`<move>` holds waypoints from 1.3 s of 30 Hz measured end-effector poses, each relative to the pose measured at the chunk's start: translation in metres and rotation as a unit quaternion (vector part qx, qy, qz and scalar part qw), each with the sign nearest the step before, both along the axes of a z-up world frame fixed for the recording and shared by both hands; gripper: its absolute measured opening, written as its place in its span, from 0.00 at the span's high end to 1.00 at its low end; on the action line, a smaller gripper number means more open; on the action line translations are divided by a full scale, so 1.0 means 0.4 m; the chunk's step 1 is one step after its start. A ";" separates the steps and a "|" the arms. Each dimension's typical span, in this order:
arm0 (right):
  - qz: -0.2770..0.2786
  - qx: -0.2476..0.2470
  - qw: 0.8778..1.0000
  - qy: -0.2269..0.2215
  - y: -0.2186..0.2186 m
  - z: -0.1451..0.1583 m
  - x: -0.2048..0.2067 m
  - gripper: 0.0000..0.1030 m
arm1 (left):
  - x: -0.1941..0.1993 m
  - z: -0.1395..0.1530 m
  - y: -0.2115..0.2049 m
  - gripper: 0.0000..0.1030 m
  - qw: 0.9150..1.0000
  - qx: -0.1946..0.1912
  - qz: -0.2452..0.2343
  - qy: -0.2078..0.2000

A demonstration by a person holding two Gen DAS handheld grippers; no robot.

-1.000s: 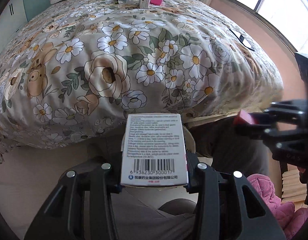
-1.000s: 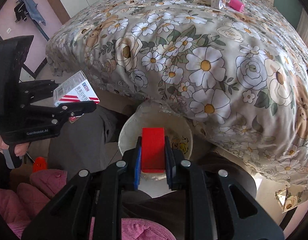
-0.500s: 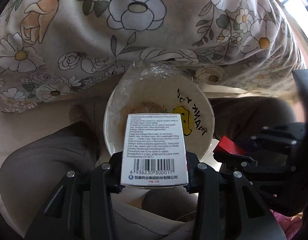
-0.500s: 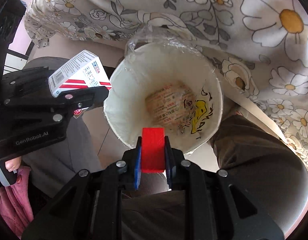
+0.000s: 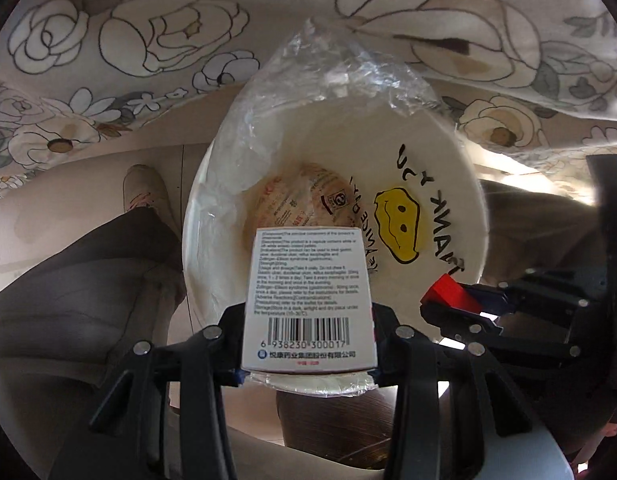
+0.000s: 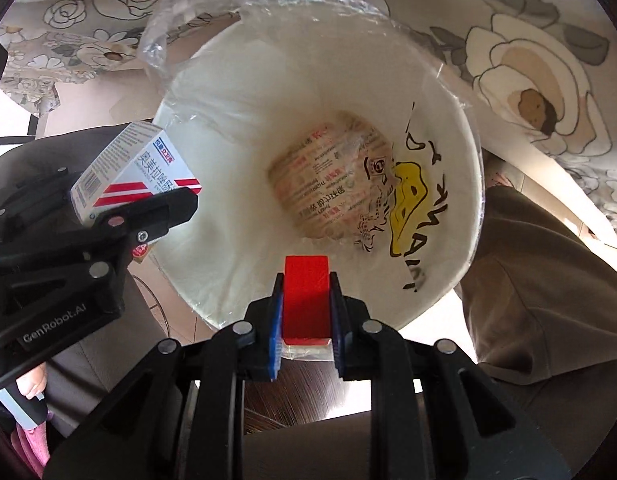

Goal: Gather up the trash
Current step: 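Carry the medicine box and red block with both tools over the white bin, then open both tools to drop the medicine box and red block into the bin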

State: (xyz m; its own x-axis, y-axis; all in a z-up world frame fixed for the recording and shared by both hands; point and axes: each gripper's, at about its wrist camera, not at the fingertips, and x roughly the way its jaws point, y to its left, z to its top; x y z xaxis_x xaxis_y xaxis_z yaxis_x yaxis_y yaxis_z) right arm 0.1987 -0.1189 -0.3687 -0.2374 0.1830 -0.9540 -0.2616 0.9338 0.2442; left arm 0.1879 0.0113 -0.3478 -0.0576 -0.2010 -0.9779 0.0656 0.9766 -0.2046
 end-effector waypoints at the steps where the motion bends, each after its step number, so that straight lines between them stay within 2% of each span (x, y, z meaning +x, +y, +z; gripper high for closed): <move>1: -0.004 0.001 1.000 0.006 -0.002 -0.010 0.003 0.79 | 0.002 -0.012 -0.001 0.57 1.000 0.003 0.000 0.005; 6: -0.014 -0.006 1.000 0.017 -0.002 -0.043 0.015 0.79 | 0.013 -0.040 0.011 0.57 1.000 0.004 0.000 0.026; 14: -0.023 -0.018 1.000 0.009 0.000 -0.106 0.039 0.79 | 0.033 -0.104 0.005 0.57 0.998 -0.004 0.005 0.063; 19: -0.024 -0.020 0.999 0.007 0.002 -0.127 0.048 0.79 | 0.039 -0.123 0.001 0.56 0.998 0.002 0.009 0.069; 24: -0.028 -0.033 0.999 -0.003 -0.002 -0.130 0.054 0.78 | 0.040 -0.129 -0.019 0.56 0.998 0.018 -0.007 0.065; 25: -0.031 -0.039 0.999 -0.003 -0.004 -0.135 0.055 0.77 | 0.040 -0.133 -0.023 0.53 0.998 0.022 -0.007 0.066; 27: -0.037 -0.059 0.998 -0.006 -0.010 -0.135 0.059 0.66 | 0.042 -0.139 -0.021 0.46 0.997 0.033 -0.001 0.069; 28: -0.041 -0.064 0.997 -0.004 -0.013 -0.134 0.061 0.64 | 0.042 -0.143 -0.017 0.43 0.997 0.034 0.003 0.073; 31: -0.047 -0.057 0.997 -0.005 -0.020 -0.133 0.064 0.64 | 0.043 -0.143 -0.009 0.40 0.997 0.028 0.011 0.074; 39: -0.044 -0.056 0.997 -0.013 -0.028 -0.119 0.060 0.64 | 0.048 -0.128 -0.008 0.40 0.997 0.028 0.008 0.069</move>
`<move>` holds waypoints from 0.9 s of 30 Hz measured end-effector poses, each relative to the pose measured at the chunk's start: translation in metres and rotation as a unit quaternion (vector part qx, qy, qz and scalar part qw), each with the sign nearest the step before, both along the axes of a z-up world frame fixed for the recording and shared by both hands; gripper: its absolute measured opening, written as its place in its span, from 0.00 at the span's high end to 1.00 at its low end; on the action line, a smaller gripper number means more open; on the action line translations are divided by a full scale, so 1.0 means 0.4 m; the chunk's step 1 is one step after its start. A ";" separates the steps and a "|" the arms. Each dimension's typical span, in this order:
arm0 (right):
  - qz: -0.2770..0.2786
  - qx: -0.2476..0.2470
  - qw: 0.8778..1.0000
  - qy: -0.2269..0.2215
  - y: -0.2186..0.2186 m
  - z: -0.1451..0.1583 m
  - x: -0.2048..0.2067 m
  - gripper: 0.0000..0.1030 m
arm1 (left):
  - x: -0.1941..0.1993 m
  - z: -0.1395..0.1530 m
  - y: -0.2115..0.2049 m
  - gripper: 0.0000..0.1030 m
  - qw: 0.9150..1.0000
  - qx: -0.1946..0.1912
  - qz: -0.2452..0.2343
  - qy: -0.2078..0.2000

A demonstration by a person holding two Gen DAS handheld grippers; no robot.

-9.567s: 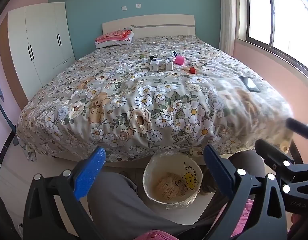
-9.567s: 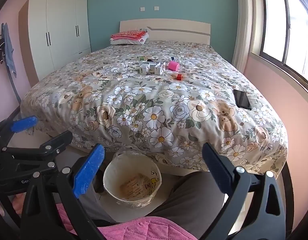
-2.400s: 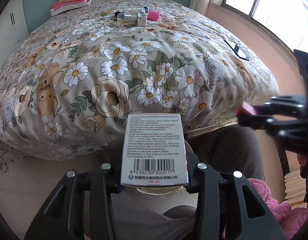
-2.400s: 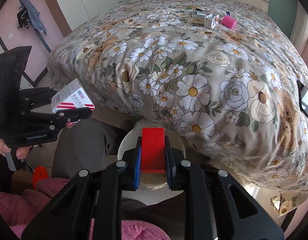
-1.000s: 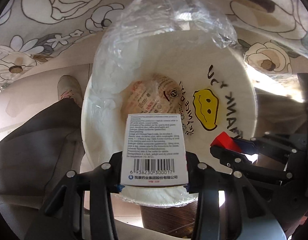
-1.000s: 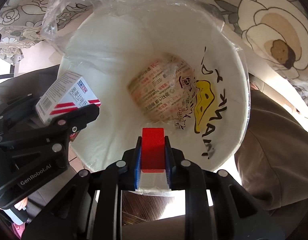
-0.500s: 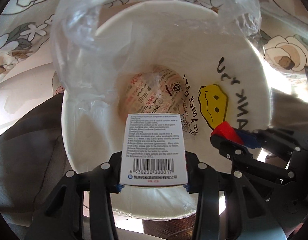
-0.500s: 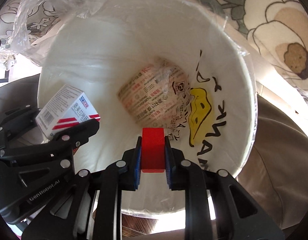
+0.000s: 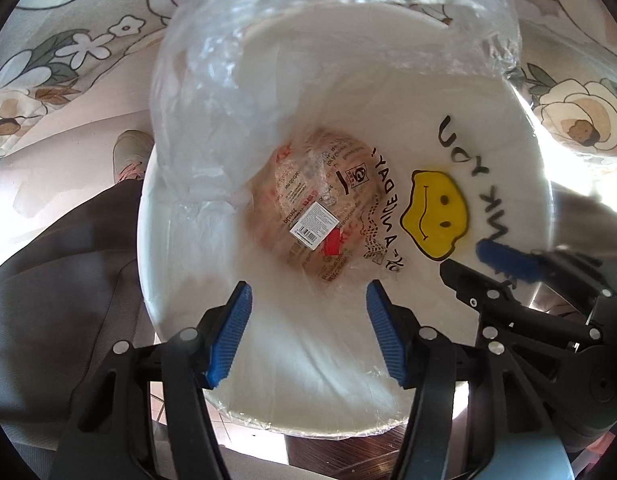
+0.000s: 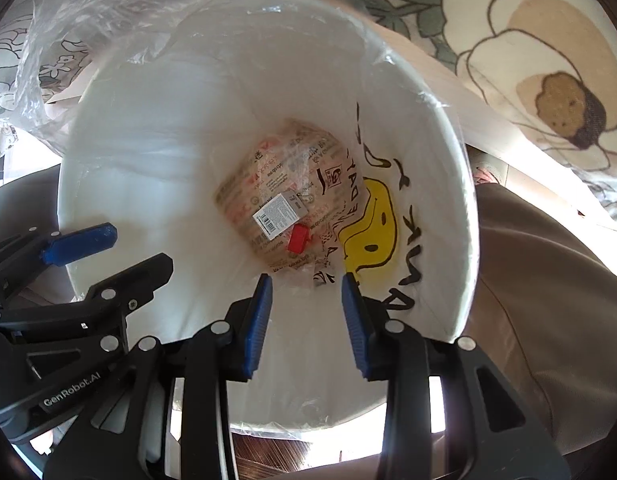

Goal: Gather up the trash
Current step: 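Open both tools to drop the medicine box and red block into the bin, then move both open tools back toward the items on the bed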

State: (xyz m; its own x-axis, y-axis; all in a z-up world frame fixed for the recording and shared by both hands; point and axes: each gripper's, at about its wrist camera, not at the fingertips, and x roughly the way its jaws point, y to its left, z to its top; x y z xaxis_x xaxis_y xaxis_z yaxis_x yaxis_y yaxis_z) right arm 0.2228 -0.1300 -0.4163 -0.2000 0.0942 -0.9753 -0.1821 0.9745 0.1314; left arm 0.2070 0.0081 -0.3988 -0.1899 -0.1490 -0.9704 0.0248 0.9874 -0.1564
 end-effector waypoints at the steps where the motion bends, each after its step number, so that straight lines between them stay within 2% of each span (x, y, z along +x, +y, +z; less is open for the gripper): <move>1: 0.001 0.001 1.000 -0.001 -0.001 -0.007 0.001 0.64 | 0.001 0.002 0.000 0.40 1.000 0.000 0.000 -0.001; 9: 0.008 0.001 1.000 -0.014 0.003 0.017 -0.020 0.64 | -0.027 0.043 -0.009 0.40 0.999 0.009 -0.017 -0.028; 14: 0.015 0.009 0.999 -0.033 0.004 0.079 -0.043 0.63 | -0.055 0.101 -0.009 0.40 0.998 0.009 -0.028 -0.061; 21: 0.056 0.035 0.996 -0.059 0.008 0.211 -0.104 0.64 | -0.099 0.240 0.000 0.35 0.992 -0.003 -0.052 -0.114; 27: 0.094 0.059 0.990 -0.082 -0.018 0.365 -0.152 0.64 | -0.131 0.396 0.019 0.34 0.984 -0.004 -0.081 -0.161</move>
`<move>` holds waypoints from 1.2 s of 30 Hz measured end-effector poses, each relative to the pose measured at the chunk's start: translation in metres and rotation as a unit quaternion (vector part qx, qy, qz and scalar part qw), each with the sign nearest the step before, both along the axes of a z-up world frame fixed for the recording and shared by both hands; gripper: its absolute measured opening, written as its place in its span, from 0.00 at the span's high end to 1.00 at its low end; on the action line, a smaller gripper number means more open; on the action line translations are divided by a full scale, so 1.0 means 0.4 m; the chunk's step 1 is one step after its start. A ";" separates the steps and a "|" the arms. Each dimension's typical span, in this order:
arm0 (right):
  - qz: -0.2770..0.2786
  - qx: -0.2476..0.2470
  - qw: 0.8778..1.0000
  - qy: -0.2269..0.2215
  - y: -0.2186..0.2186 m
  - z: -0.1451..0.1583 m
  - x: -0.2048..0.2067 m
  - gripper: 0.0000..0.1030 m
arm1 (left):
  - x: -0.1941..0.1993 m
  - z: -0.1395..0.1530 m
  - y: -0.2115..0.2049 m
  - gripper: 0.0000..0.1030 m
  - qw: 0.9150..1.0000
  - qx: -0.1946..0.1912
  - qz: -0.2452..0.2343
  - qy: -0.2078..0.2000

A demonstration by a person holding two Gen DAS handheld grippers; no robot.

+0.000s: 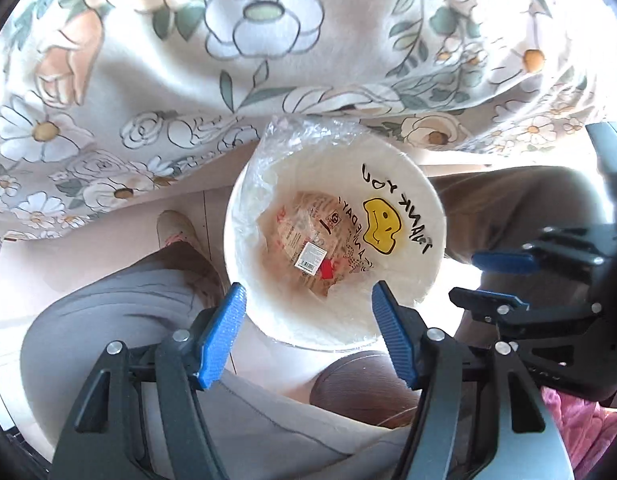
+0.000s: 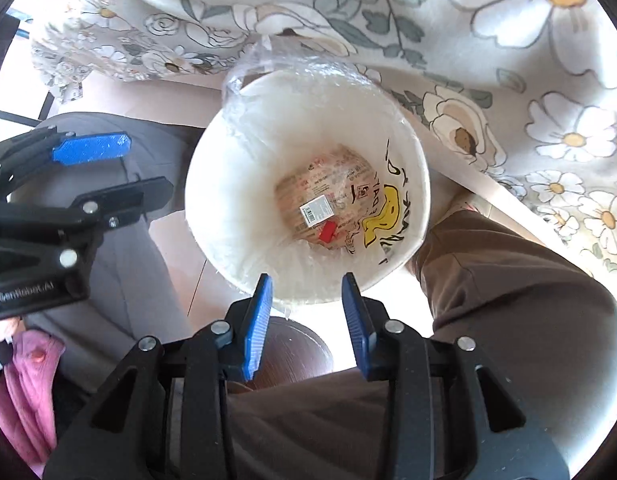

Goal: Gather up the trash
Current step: 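Move both open tools back toward the items on the bed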

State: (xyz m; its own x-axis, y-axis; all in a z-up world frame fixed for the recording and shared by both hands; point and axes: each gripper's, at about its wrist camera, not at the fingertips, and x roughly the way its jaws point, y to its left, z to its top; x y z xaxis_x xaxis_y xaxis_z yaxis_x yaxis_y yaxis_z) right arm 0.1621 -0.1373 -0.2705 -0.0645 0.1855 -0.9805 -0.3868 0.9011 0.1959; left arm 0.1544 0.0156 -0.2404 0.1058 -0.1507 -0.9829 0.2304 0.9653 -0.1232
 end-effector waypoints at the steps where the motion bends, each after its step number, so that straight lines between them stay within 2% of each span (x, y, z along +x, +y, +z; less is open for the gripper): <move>1: 0.003 0.003 1.000 -0.008 -0.007 0.031 -0.004 0.64 | -0.005 0.030 0.000 0.34 1.000 0.001 -0.005 -0.008; 6: 0.003 0.026 0.998 -0.065 -0.056 0.224 0.000 0.64 | -0.011 0.181 0.004 0.34 0.998 -0.016 -0.017 -0.057; 9: -0.003 0.041 0.992 -0.116 -0.089 0.353 0.021 0.64 | 0.014 0.287 0.005 0.29 0.995 -0.038 -0.010 -0.097; 12: -0.010 0.054 0.983 -0.174 -0.119 0.481 0.067 0.64 | 0.052 0.388 -0.007 0.27 0.988 -0.051 -0.006 -0.143; 15: -0.015 0.061 0.970 -0.235 -0.149 0.595 0.113 0.64 | 0.110 0.468 -0.042 0.27 0.982 -0.045 -0.012 -0.185; 17: -0.012 0.061 0.963 -0.264 -0.168 0.654 0.158 0.64 | 0.154 0.513 -0.065 0.27 0.977 -0.035 -0.015 -0.210; 20: -0.008 0.051 0.953 -0.300 -0.189 0.727 0.240 0.63 | 0.227 0.560 -0.094 0.26 0.972 -0.043 -0.015 -0.228; 23: -0.002 0.042 0.941 -0.335 -0.206 0.778 0.330 0.55 | 0.311 0.585 -0.117 0.25 0.970 -0.044 -0.009 -0.238; 27: 0.011 0.025 0.931 -0.364 -0.218 0.812 0.466 0.55 | 0.429 0.594 -0.148 0.25 0.968 -0.060 0.009 -0.243; 32: 0.035 0.015 0.930 -0.364 -0.238 0.811 0.661 0.55 | 0.589 0.562 -0.179 0.25 0.969 -0.067 0.035 -0.234; 36: 0.064 -0.004 0.931 -0.358 -0.245 0.778 0.824 0.52 | 0.712 0.539 -0.209 0.25 0.967 -0.070 0.050 -0.241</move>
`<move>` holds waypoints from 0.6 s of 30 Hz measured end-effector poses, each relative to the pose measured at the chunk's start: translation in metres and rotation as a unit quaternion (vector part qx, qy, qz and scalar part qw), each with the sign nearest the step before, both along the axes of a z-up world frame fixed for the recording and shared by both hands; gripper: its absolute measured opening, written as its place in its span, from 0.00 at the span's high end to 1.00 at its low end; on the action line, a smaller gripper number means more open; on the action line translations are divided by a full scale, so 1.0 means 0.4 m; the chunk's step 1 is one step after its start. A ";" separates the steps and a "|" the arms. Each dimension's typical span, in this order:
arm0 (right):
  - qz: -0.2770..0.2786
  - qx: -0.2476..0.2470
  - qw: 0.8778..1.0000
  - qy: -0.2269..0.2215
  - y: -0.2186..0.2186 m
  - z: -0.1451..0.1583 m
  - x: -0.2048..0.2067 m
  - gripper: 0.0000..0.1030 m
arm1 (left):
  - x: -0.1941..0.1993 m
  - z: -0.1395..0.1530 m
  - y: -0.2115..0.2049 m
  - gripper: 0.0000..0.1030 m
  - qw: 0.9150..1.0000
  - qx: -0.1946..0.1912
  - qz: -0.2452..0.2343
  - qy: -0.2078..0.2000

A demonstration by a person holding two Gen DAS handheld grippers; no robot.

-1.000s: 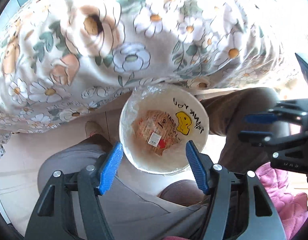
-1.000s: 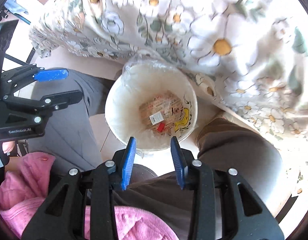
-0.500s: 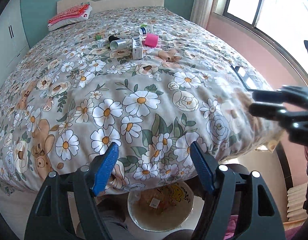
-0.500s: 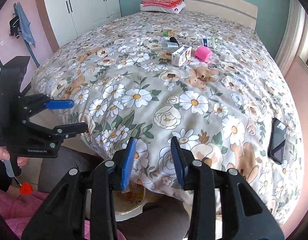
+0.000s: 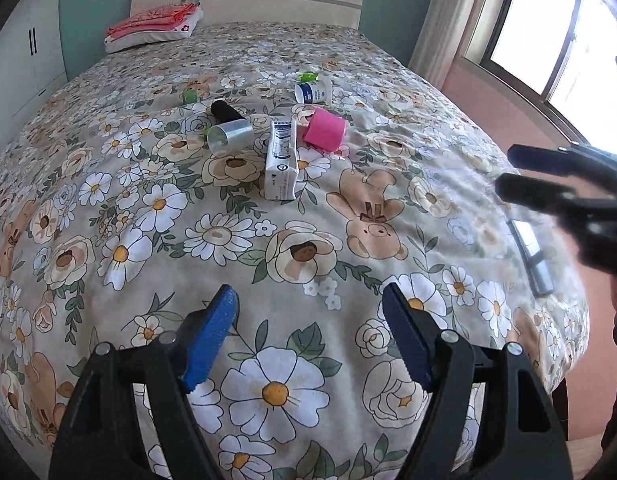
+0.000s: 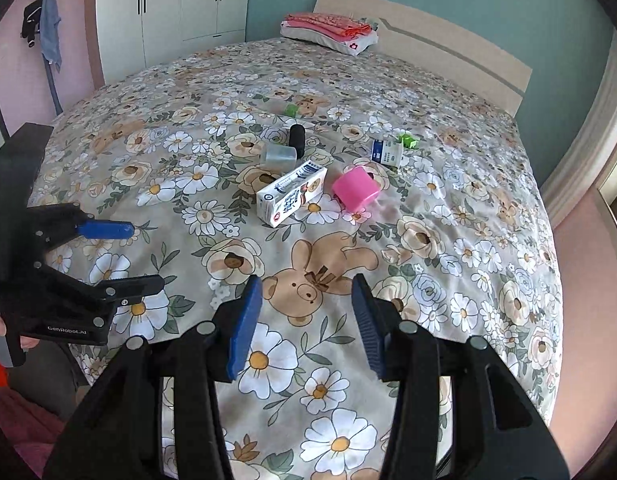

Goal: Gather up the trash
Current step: 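Move both open tools back toward the items on the bed, then grasp the white milk carton with the left tool while the right tool grasps the pink cup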

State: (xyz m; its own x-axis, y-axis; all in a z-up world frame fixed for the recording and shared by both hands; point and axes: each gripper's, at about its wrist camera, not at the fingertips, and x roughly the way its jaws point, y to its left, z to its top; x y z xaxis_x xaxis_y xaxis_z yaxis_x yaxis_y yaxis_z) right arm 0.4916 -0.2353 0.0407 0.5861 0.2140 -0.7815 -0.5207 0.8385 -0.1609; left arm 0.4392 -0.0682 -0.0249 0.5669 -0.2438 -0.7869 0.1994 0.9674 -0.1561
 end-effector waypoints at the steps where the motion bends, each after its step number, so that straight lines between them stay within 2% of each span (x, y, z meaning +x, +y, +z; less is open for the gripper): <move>1: 0.005 -0.007 1.000 -0.001 0.001 -0.011 0.038 0.52 | 0.032 -0.007 -0.006 0.25 1.000 -0.002 0.006 -0.001; 4: 0.024 -0.030 0.999 0.001 0.011 -0.054 0.157 0.45 | 0.127 -0.037 -0.022 0.25 1.000 -0.004 0.020 0.001; 6: 0.038 -0.050 0.998 0.005 0.020 -0.089 0.234 0.35 | 0.186 -0.066 -0.031 0.25 1.000 -0.004 0.026 0.008; 7: 0.043 -0.060 0.997 0.007 0.024 -0.108 0.273 0.34 | 0.215 -0.082 -0.037 0.25 0.999 -0.001 0.030 0.012; 12: 0.074 -0.091 0.993 0.035 0.053 -0.205 0.449 0.33 | 0.333 -0.142 -0.056 0.25 0.999 0.014 0.039 0.018; 18: 0.118 -0.133 0.982 0.062 0.101 -0.309 0.584 0.33 | 0.433 -0.198 -0.062 0.25 0.998 0.020 0.047 0.029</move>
State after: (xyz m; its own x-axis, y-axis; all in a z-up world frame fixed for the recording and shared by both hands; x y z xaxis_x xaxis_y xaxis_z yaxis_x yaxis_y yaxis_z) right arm 0.7253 -0.1950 -0.0830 0.4418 0.1111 -0.8902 -0.7254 0.6281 -0.2816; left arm 0.6123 -0.0930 -0.1043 0.5384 -0.1592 -0.8275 0.0994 0.9871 -0.1253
